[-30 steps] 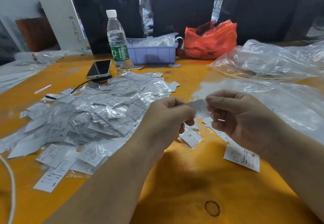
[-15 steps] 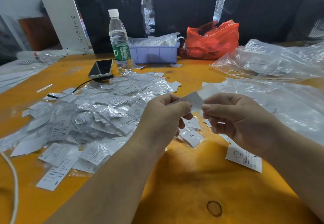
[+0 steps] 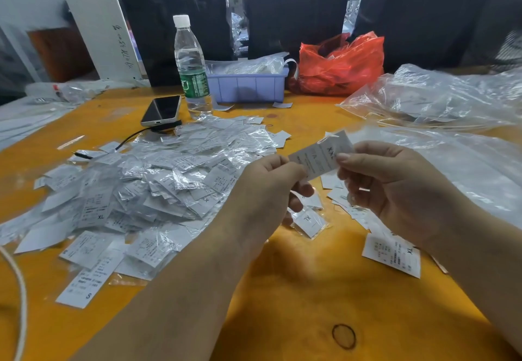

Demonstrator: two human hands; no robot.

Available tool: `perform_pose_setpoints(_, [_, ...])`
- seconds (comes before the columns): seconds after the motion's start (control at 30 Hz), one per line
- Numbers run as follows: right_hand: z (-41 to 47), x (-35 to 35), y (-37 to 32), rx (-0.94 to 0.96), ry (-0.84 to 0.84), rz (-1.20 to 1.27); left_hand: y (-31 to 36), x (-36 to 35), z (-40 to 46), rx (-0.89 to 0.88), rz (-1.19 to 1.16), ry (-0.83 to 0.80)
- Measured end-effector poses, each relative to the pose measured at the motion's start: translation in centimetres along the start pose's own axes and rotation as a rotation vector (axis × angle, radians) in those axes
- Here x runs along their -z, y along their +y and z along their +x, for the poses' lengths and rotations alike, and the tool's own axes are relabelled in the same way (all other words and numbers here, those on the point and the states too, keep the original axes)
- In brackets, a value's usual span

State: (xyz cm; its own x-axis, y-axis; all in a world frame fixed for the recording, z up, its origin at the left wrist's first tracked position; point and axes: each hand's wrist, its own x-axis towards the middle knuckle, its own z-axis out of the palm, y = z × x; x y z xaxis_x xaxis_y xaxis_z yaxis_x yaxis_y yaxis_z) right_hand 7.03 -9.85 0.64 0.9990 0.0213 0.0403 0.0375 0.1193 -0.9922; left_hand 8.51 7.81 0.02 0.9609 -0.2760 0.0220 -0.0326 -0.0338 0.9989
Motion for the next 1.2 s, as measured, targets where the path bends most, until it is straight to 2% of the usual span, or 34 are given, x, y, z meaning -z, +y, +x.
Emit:
perform_pose_setpoints(0.37, [-0.5,-1.0,0.6,-0.039,-0.039,0.006,-0.3,-0.2,-0.3,-0.097,0.063,-0.045])
perform_pose_setpoints(0.57, [-0.5,-0.7,0.2,-0.045,-0.017,0.013,-0.3,0.0,-0.1,-0.099,0.025,0.003])
perform_pose_setpoints(0.77, [-0.8,-0.9,0.4,-0.053,-0.081,-0.020,-0.1,0.0,-0.3,-0.151,0.038,-0.033])
perform_pose_setpoints(0.93, [-0.8,-0.8,0.1,-0.060,-0.103,-0.052,0.3,0.8,0.1,-0.077,0.066,0.006])
perform_pose_setpoints(1.03, [-0.6,-0.6,-0.2,-0.041,-0.080,-0.035,0.6,1.6,0.3,0.002,0.101,-0.015])
perform_pose_setpoints(1.13, [-0.5,-0.4,-0.1,-0.031,-0.051,-0.079,0.9,2.2,0.4,0.009,0.117,0.012])
perform_pose_setpoints(1.2, [-0.6,-0.6,0.0,-0.026,-0.070,-0.143,1.1,2.1,0.3,0.026,0.072,-0.039])
